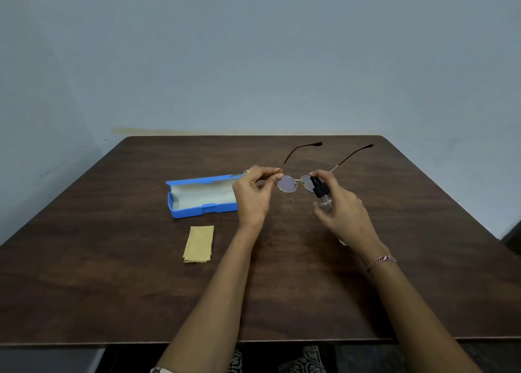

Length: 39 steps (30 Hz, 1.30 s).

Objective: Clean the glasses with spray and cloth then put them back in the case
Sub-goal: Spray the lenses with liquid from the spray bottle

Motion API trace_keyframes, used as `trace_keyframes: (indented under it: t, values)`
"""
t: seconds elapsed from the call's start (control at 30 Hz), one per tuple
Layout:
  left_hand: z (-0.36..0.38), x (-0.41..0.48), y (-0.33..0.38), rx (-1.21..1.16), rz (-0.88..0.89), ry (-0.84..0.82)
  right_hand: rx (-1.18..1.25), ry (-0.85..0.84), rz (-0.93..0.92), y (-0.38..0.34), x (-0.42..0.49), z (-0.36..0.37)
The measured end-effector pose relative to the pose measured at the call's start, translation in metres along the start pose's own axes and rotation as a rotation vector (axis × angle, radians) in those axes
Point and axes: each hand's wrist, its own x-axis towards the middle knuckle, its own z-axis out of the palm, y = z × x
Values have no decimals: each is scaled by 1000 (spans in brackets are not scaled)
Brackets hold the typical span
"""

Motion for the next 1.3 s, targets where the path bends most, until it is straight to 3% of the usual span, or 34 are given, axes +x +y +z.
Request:
trace_keyframes:
  t: [0.77, 1.3]
  values:
    - [0, -1, 2, 18, 66, -15, -7, 91, 55, -2, 1, 2]
    - [-7, 3, 1, -18, -1, 72, -5, 158, 238, 16, 1, -10]
